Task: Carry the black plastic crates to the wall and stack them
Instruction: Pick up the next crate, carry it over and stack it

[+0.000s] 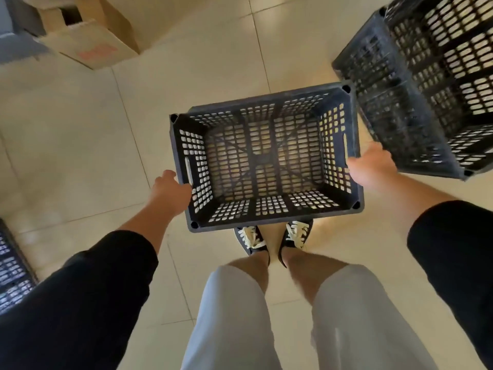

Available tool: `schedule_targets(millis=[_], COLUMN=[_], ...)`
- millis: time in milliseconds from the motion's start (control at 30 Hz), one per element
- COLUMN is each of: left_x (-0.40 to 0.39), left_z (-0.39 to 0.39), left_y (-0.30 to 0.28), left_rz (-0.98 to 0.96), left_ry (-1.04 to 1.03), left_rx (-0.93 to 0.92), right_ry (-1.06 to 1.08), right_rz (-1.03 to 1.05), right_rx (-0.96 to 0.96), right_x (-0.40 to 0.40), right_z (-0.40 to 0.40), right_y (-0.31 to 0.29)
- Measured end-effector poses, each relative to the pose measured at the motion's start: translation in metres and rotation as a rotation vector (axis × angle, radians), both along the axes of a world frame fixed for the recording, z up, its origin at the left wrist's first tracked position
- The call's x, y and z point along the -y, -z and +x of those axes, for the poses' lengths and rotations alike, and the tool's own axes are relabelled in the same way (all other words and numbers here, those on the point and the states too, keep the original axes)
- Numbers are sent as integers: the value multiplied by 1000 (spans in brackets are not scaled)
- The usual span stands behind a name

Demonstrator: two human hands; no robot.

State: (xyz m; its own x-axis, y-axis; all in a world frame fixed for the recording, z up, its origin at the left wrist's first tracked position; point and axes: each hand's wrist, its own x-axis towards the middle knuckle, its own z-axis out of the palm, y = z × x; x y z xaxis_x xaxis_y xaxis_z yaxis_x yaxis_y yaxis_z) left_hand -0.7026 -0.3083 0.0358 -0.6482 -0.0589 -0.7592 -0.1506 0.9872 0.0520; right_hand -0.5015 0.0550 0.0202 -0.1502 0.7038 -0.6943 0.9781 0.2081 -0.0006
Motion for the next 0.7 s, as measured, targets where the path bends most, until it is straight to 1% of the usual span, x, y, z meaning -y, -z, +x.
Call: schedule_targets(millis=[67, 133, 267, 333, 400, 533, 600, 700], left_x=[-2, -4, -7, -7, -8, -10, -14, -19], left_z=[-4, -7, -12, -15, -17, -17, -16, -13], left_y=[33, 63, 104, 115, 120, 114, 99, 63], left_rz=[-22, -8, 81, 142, 215, 257, 276, 271], left_ry=[-90, -210, -423, -532, -641, -697, -683, -617], left_rx=[-47, -70, -84, -93, -74, -17, -12, -43], right_ry=[40, 32, 28, 71, 128, 120, 124, 140], right_rz=[36, 49, 42, 7, -20, -34, -30, -23], right_rx=[-13, -40, -101, -159, -214, -208, -191, -151], right_x=[-11, -21, -34, -38, -40, -42, -44, -43], right_z=[7, 10, 2, 0, 3, 7, 10, 18], right_y=[34, 63, 104, 116, 125, 121, 110, 78])
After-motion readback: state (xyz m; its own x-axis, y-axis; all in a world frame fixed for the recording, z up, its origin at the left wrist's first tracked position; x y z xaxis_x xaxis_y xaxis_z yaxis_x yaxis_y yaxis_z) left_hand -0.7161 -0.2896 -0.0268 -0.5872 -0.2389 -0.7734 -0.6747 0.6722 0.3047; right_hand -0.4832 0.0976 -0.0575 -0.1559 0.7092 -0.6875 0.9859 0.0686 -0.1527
